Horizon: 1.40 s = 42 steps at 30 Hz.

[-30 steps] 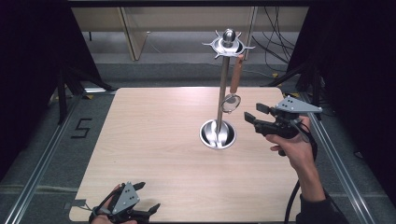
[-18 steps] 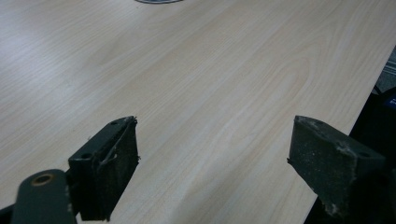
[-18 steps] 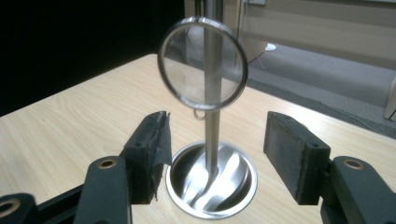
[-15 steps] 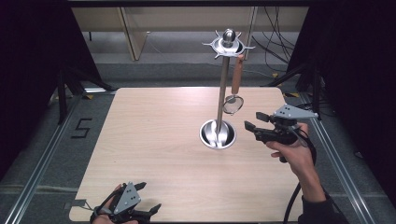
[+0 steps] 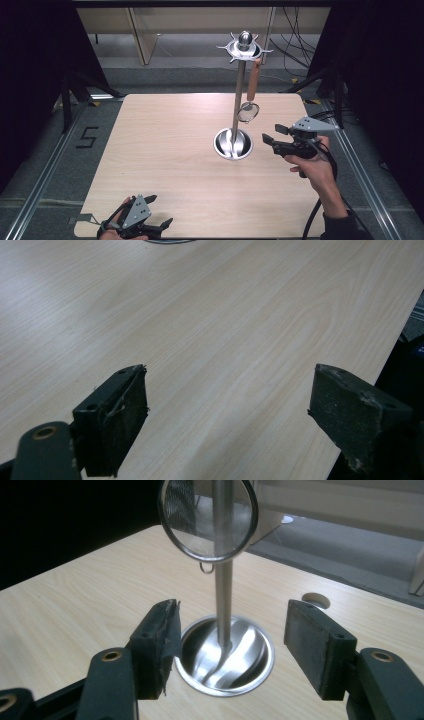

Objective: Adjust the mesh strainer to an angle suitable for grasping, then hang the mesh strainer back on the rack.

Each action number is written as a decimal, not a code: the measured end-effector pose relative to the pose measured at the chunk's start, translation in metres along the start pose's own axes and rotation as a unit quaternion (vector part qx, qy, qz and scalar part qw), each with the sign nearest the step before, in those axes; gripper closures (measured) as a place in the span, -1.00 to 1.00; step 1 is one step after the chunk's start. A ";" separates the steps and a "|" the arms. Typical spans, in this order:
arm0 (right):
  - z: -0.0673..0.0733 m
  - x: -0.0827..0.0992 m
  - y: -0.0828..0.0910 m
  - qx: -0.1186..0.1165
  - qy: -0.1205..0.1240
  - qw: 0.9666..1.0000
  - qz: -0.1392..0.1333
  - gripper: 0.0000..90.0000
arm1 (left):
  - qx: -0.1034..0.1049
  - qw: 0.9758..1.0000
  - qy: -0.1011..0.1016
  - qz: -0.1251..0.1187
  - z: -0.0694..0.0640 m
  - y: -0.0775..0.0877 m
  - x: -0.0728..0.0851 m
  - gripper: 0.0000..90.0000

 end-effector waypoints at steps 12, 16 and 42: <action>0.007 0.022 -0.024 -0.015 0.002 0.999 0.051 -0.26 | -0.005 1.000 -0.002 -0.003 0.002 0.001 0.000 -0.67; 0.013 0.031 -0.028 -0.030 0.009 0.996 0.083 -0.29 | -0.004 1.000 -0.014 0.010 0.001 0.002 0.001 -0.67; 0.021 0.051 -0.044 -0.039 0.020 0.992 0.121 -0.33 | -0.005 1.000 0.001 -0.007 0.000 0.001 0.001 -0.67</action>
Point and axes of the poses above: each handheld gripper's, and its own axes: y roughly backward along the jaws, x roughly out of its underside, z roughly to its left, the point moved 6 cm from there along -y, roughly forward along the jaws, and after that the axes turned 7 degrees about z, right-handed, at the moved point
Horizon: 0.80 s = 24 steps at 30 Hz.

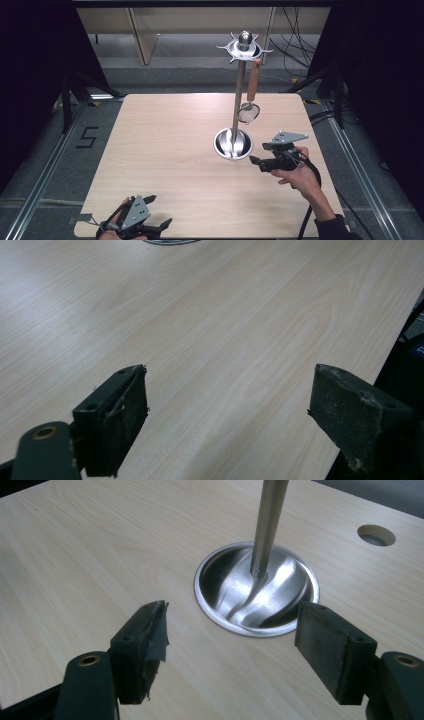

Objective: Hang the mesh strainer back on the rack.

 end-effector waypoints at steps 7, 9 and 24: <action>0.005 0.003 -0.001 -0.008 -0.004 1.000 0.009 -0.34 | -0.005 1.000 -0.002 0.000 0.000 0.000 0.000 -0.67; 0.006 0.004 -0.004 -0.005 0.008 1.000 0.002 -0.34 | -0.006 1.000 -0.010 0.002 0.001 0.001 0.000 -0.67; 0.023 0.015 -0.011 -0.021 -0.007 1.000 0.013 -0.34 | -0.002 1.000 -0.017 0.007 0.001 0.001 0.001 -0.67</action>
Point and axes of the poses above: each handheld gripper's, and its own axes: y roughly backward along the jaws, x roughly out of its underside, z roughly to its left, the point moved 6 cm from there along -y, roughly forward along the jaws, and after that the axes turned 7 degrees about z, right-handed, at the moved point
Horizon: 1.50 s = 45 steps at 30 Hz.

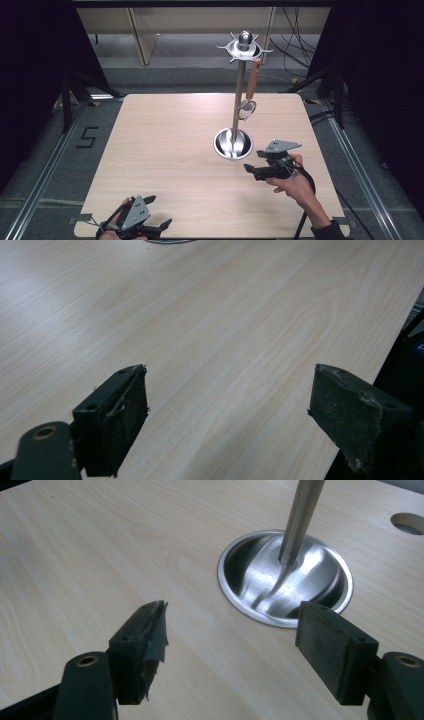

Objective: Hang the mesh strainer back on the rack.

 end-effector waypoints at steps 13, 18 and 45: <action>0.005 0.013 -0.007 0.011 0.010 1.000 -0.020 -0.34 | -0.005 1.000 -0.001 0.005 0.000 0.000 0.001 -0.67; 0.009 0.020 -0.010 0.009 0.012 1.000 -0.018 -0.34 | 0.001 1.000 0.000 0.014 -0.001 -0.001 0.002 -0.67; 0.031 0.055 -0.017 -0.002 0.014 1.000 0.011 -0.33 | -0.003 1.000 -0.007 0.018 -0.001 -0.003 0.004 -0.67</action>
Point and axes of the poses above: each handheld gripper's, and its own axes: y roughly backward along the jaws, x roughly out of its underside, z roughly to its left, the point moved 6 cm from there along -y, roughly forward along the jaws, and after that the axes turned 7 degrees about z, right-handed, at the moved point
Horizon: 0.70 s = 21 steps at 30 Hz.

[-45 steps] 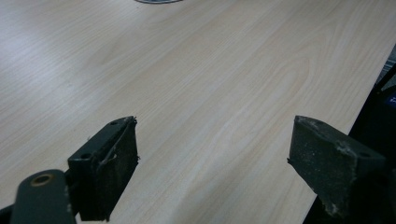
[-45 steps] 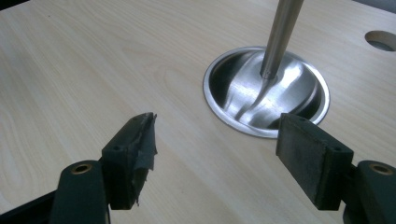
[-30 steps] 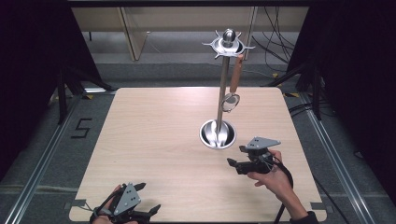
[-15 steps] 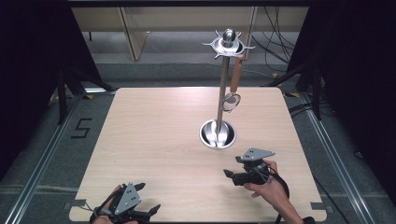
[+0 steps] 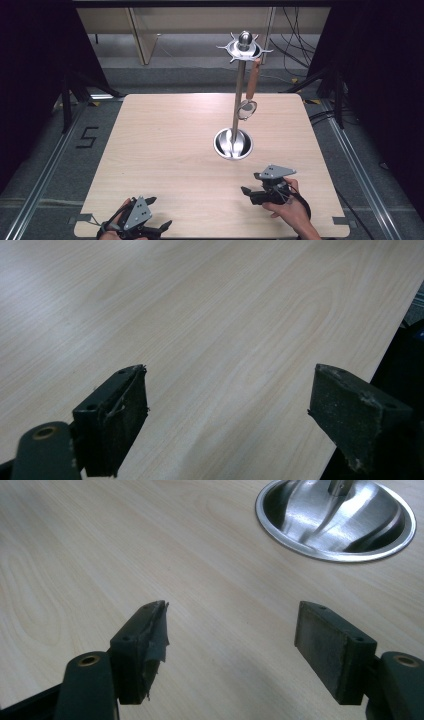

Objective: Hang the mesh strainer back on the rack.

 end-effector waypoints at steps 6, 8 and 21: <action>0.003 0.005 0.002 0.000 -0.007 1.000 0.001 -0.33 | 0.002 1.000 -0.001 0.000 0.000 0.000 0.000 -0.67; 0.004 0.006 0.002 -0.003 -0.008 1.000 0.005 -0.33 | 0.003 1.000 -0.001 0.002 0.000 0.000 0.000 -0.67; 0.012 0.019 0.008 -0.019 -0.004 1.000 0.016 -0.34 | 0.008 1.000 0.005 0.000 0.001 0.001 0.000 -0.67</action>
Point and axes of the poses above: each handheld gripper's, and its own axes: y roughly backward along the jaws, x roughly out of its underside, z roughly to its left, the point moved 6 cm from there along -y, roughly forward along the jaws, and after that the axes turned 7 degrees about z, right-handed, at the moved point
